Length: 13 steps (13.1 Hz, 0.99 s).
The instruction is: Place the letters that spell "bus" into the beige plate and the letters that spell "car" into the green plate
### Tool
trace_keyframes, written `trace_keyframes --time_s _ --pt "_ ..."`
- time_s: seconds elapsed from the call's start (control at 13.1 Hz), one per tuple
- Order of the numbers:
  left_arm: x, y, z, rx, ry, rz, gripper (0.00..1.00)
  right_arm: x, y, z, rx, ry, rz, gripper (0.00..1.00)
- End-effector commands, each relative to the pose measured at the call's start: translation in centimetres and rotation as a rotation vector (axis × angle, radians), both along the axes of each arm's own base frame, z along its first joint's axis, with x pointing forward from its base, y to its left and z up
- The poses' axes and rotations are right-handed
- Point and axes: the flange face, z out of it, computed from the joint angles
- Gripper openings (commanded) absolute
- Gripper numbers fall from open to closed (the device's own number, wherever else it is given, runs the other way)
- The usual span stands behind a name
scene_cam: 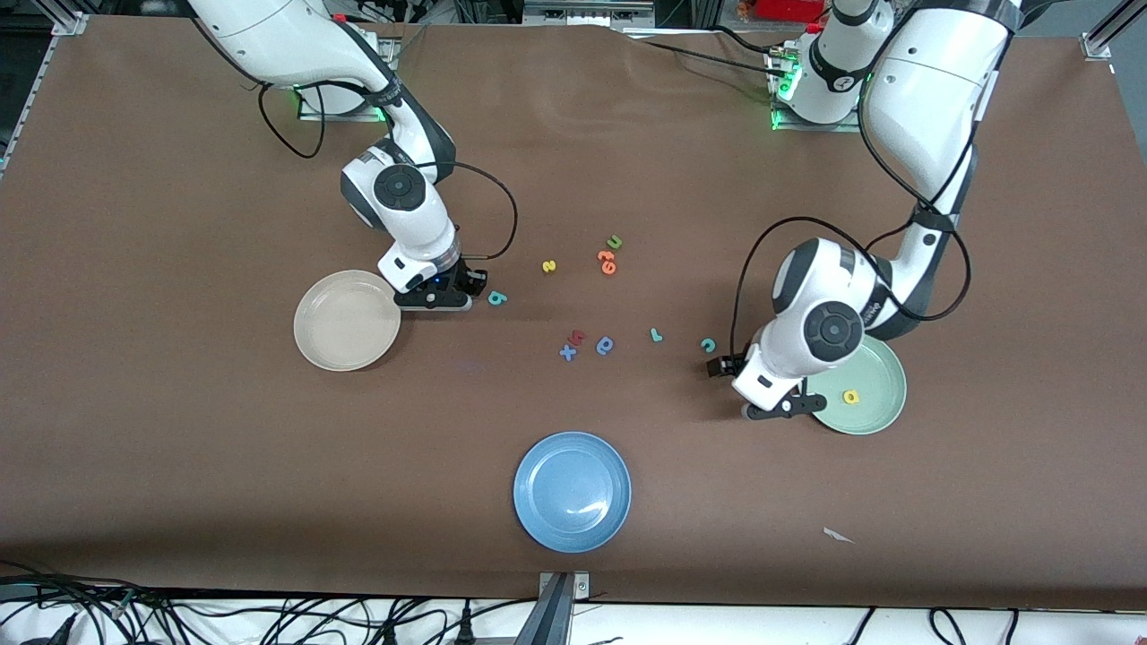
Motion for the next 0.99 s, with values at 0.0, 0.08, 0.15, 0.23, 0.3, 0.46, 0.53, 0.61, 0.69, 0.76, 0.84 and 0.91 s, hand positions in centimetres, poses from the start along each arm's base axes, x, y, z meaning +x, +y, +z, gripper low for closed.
trace_keyframes --time_s 0.0,0.08,0.15,0.23,0.3,0.46,0.53,0.61,0.69,0.76,0.84,0.91 --pt "-2.9 -2.4 0.1 0.015 -0.033 0.034 1.00 -0.2 -0.4 2.3 -0.022 -0.028 0.023 0.06" --pt "-4.0 -3.0 -0.5 0.019 -0.045 0.015 1.00 0.1 -0.7 3.6 -0.045 -0.029 0.021 0.06" --pt "-5.0 -3.0 -0.6 0.037 -0.070 -0.010 1.00 0.2 -1.0 4.8 -0.064 -0.031 0.028 0.06" --pt "-5.7 -2.9 -0.7 0.045 -0.100 -0.020 1.00 0.6 -1.6 6.1 -0.080 -0.035 0.034 0.06" --pt "-6.4 -2.9 -1.3 0.040 -0.115 -0.023 1.00 1.3 -2.9 7.0 -0.097 -0.039 0.055 0.06" --pt "-6.7 -3.0 -1.5 0.038 -0.119 -0.029 0.95 3.1 -6.9 8.4 -0.140 -0.027 0.132 0.06" --pt "-6.9 -3.0 -1.7 0.040 -0.113 -0.029 0.89 4.0 -9.0 8.8 -0.154 -0.022 0.167 0.06" --pt "-7.0 -3.1 -1.8 0.038 -0.110 -0.027 0.84 4.8 -11.0 9.1 -0.163 -0.023 0.200 0.06" --pt "-7.1 -3.1 -2.0 0.038 -0.107 -0.025 0.78 5.3 -12.5 9.0 -0.168 -0.015 0.228 0.08" --pt "-7.2 -3.3 -2.3 0.039 -0.102 -0.026 0.74 5.5 -13.2 8.7 -0.169 -0.009 0.235 0.20" --pt "-7.1 -3.3 -2.7 0.039 -0.097 -0.024 0.71 5.6 -13.5 8.5 -0.168 -0.005 0.231 0.49" --pt "-7.1 -3.5 -3.2 0.040 -0.093 -0.025 0.68 5.7 -13.8 8.4 -0.164 -0.006 0.221 0.84"
